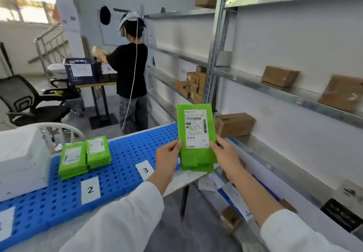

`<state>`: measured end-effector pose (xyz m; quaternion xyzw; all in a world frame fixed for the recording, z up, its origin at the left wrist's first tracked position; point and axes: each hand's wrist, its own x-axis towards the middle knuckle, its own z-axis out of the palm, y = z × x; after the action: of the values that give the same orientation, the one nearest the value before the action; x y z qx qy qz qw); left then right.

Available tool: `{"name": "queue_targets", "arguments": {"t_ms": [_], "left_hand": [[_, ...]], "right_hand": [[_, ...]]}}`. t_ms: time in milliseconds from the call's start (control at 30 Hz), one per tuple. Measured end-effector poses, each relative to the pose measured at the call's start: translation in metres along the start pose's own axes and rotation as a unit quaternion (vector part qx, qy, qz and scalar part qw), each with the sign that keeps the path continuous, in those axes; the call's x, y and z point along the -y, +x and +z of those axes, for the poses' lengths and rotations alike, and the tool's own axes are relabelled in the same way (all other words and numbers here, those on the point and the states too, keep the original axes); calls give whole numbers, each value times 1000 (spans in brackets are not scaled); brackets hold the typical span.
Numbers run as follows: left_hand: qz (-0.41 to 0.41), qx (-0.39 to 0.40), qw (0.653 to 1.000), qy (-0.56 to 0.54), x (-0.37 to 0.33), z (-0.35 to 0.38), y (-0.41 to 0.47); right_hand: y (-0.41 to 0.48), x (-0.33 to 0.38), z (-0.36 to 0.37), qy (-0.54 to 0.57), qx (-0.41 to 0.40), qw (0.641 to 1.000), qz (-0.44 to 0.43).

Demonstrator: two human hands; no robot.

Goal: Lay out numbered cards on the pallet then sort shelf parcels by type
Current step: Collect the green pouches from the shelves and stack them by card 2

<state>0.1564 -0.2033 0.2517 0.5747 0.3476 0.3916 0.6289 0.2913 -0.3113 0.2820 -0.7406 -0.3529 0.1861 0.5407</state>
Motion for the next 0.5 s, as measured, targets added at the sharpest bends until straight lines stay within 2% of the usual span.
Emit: {"name": "queue_targets", "arguments": {"t_ms": [200,500], "left_hand": [[3,-66,998,-3,-5,-67,26],[-23,-169,985,6,2,-133,48]], "right_hand": [[28,31,69,-13,49,998,-41],[56,36,153,13,140,989,-42]]}}
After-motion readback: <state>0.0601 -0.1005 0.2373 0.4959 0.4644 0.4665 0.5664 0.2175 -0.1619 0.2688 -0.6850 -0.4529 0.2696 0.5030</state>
